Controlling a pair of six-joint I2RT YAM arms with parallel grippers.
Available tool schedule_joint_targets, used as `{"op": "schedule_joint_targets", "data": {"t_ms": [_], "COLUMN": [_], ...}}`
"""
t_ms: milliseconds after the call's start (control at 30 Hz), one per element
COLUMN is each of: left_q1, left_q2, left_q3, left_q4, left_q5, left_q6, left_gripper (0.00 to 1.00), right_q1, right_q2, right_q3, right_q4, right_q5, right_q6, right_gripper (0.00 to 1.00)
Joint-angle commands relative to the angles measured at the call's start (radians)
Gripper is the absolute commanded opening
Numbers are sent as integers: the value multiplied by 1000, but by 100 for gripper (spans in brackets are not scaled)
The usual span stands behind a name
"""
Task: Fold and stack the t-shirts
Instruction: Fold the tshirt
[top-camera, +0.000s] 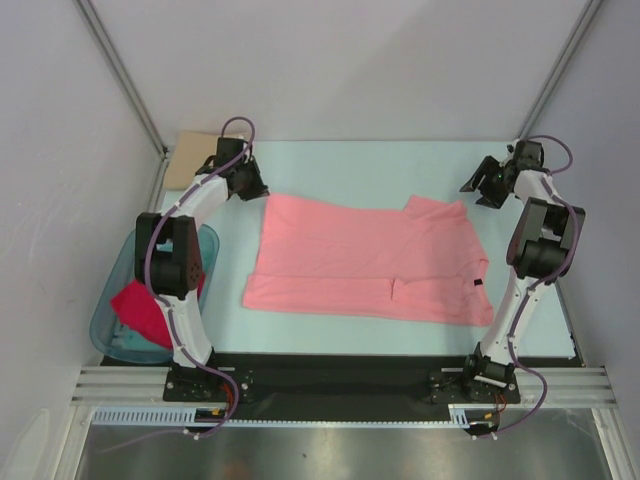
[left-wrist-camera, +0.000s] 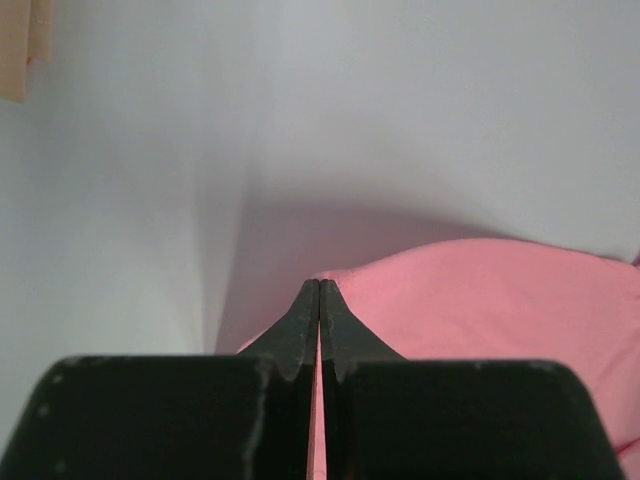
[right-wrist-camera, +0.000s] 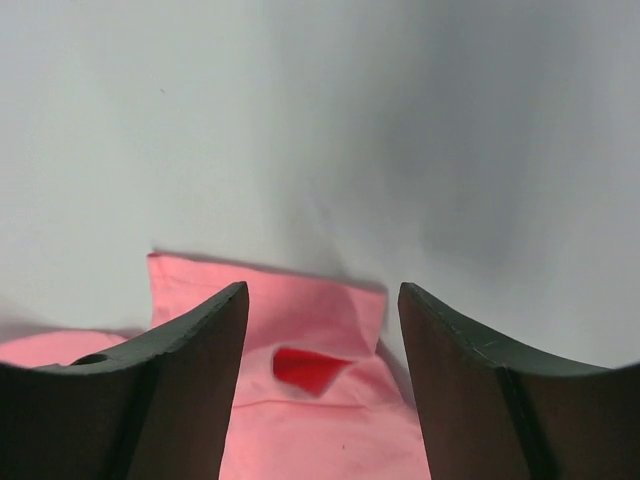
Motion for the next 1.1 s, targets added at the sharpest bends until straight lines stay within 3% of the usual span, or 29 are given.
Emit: {"op": "schedule_joint_targets", "data": {"t_ms": [0,467,667,800,867,1067], "left_q1": [-2,-2,-2,-2,-2,-2], "left_q2": [8,14,21,26,29,27], "left_q3": [40,27,29,35,37,35], "left_q4": [21,33,40,40,41,40], "left_q5": [18,32,40,41,41,40], "left_q6": [-17,-25,-31,-33,-33,-34], "left_gripper": [0,0,0,0,0,0], "right_q1": [37,125,169,174,174,174], "right_q2": [56,102,168,199,196,119], "right_q3": [93,95,176,228,245,248], "right_q4": [-59,-117,-185,-168,-133,-25], "right_q5": [11,289,380,380,380,325], "right_q6": [-34,-78,-144,-149,-144,-107], "right_gripper": [67,50,33,8,0,0]}}
